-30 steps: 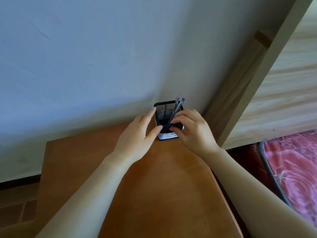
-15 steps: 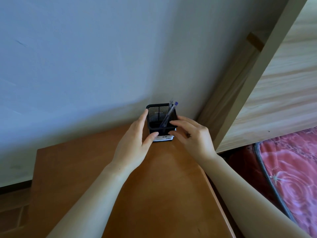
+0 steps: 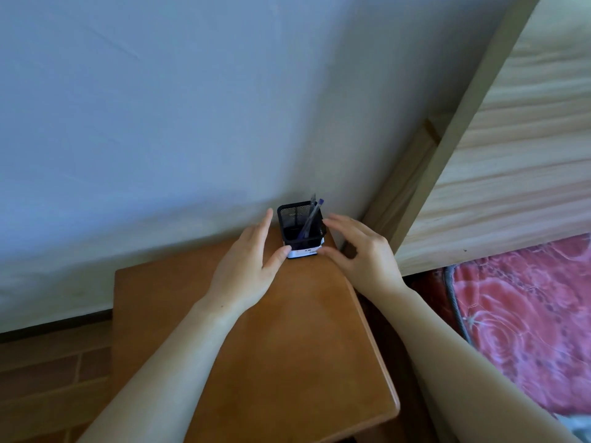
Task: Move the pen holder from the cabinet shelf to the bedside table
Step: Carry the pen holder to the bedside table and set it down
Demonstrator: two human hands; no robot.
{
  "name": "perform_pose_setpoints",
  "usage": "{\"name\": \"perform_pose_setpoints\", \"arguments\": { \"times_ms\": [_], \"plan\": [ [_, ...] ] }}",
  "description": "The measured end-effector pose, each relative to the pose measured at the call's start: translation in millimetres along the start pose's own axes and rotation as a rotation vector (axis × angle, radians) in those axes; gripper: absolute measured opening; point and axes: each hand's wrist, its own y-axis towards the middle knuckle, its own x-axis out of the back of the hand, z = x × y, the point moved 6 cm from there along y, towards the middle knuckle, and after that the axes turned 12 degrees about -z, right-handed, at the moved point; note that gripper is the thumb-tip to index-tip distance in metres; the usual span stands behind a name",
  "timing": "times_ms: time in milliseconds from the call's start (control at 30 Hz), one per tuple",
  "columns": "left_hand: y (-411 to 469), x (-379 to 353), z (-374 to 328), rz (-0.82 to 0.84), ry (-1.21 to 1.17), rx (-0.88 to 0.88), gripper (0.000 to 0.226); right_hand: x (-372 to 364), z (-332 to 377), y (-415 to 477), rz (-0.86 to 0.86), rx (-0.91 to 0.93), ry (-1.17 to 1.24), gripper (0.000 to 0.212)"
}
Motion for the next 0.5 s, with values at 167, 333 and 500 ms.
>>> {"name": "perform_pose_setpoints", "arguments": {
  "times_ms": [167, 333, 500],
  "plan": [
    [-30, 73, -49, 0.089, 0.012, 0.014, 0.060, 52, 72, 2, 0.102, -0.074, -0.019, 0.041],
    [-70, 153, -90, 0.098, 0.067, 0.018, 0.056, 103, 151, -10, 0.211, -0.127, -0.018, 0.041],
    [-113, 219, -128, 0.143, 0.097, 0.002, 0.052, 150, 224, -31, 0.315, -0.132, -0.057, 0.046]
  ]
}}
